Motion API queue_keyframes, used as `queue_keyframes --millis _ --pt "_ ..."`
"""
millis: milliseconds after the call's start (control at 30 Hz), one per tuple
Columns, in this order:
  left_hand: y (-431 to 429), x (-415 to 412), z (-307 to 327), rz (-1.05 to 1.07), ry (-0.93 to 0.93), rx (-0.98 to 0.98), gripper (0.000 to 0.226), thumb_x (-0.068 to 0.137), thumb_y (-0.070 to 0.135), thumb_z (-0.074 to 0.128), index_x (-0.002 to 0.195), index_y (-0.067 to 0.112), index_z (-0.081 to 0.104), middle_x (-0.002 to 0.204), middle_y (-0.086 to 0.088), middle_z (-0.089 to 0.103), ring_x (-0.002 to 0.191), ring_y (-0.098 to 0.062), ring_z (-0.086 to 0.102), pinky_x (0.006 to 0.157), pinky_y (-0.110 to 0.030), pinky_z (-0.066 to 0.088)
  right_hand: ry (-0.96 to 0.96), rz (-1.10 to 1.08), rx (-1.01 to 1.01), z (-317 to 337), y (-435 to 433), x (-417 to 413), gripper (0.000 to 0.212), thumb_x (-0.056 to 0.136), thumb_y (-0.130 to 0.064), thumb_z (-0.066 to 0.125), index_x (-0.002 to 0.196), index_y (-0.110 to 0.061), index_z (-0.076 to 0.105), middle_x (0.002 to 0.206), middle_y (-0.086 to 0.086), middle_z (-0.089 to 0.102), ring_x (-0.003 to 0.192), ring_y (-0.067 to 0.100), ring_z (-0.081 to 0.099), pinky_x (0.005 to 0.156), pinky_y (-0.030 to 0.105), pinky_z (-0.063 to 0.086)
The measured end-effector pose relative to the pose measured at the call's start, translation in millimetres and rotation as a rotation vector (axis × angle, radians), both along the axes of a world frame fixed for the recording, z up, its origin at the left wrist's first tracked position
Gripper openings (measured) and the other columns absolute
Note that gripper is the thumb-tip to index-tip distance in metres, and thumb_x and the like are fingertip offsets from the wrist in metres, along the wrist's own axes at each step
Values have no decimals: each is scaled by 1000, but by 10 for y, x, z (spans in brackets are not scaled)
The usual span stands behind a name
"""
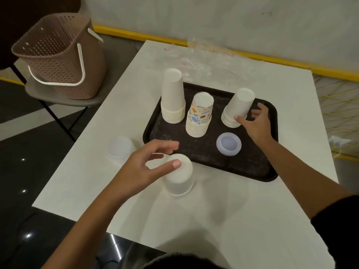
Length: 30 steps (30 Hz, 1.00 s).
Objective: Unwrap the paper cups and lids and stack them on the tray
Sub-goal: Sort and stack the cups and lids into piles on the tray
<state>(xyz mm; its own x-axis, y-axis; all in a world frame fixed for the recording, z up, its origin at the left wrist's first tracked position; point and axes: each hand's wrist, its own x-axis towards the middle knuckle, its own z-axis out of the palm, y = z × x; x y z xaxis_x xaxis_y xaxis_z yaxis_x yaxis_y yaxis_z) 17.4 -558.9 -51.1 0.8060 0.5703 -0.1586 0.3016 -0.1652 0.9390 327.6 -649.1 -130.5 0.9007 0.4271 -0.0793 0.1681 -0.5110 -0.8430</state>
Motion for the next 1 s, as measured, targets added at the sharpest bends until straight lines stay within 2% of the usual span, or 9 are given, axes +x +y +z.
queue_keyframes --millis 167,233,333,467,633,700,800,900,1000 --pt "-104 -77 -119 -50 83 94 67 49 61 70 111 51 47 112 43 48 105 20 45 80 5 35 -14 24 1 28 -152 -104 80 78 -25 73 142 -11 26 133 14 47 120 25 49 95 29 40" --pt "-162 -79 -174 -61 88 97 73 50 58 78 114 51 43 114 40 47 108 21 41 82 6 33 -18 43 11 61 -208 -165 79 78 -25 73 141 -12 28 132 14 48 118 25 50 95 30 41" --pt "-225 -43 -234 -42 78 122 72 55 47 79 116 49 40 119 32 47 112 18 40 84 4 33 -25 76 35 140 -292 -276 76 78 -25 73 140 -11 31 128 13 50 115 23 52 91 26 41" --pt "-257 -11 -238 26 60 200 63 62 31 81 107 51 42 110 33 49 104 10 48 82 -2 37 -53 119 67 284 -394 -468 69 79 -22 72 137 -11 35 126 11 52 106 13 50 88 21 40" --pt "-264 -29 -117 105 0 143 69 52 42 79 114 39 49 116 14 57 110 -9 52 88 -16 40 -34 208 82 414 -494 -705 64 79 -21 71 134 -13 39 126 9 52 107 10 49 91 18 38" --pt "-253 -22 -32 122 -20 150 72 53 44 81 117 35 49 116 12 58 109 -10 52 87 -17 40 6 271 80 488 -512 -819 64 78 -21 73 132 -14 41 127 7 52 113 15 51 96 21 39" --pt "-232 10 131 144 -60 174 68 53 43 73 115 37 48 107 23 55 100 -2 54 79 -9 40 110 455 54 678 -533 -1003 72 72 -21 77 133 -18 39 132 3 49 121 14 47 104 27 37" --pt "-202 46 273 140 -98 200 69 52 41 72 116 35 47 105 26 53 97 3 54 74 -9 43 178 714 -32 853 -522 -1195 85 67 -25 81 138 -23 34 139 -5 44 126 3 40 104 18 29" --pt "-180 121 378 111 -148 224 68 51 40 75 113 36 47 102 29 54 92 12 56 69 -2 45 128 797 -44 994 -453 -1357 91 66 -29 82 141 -26 30 141 -11 41 125 -4 35 105 15 27"
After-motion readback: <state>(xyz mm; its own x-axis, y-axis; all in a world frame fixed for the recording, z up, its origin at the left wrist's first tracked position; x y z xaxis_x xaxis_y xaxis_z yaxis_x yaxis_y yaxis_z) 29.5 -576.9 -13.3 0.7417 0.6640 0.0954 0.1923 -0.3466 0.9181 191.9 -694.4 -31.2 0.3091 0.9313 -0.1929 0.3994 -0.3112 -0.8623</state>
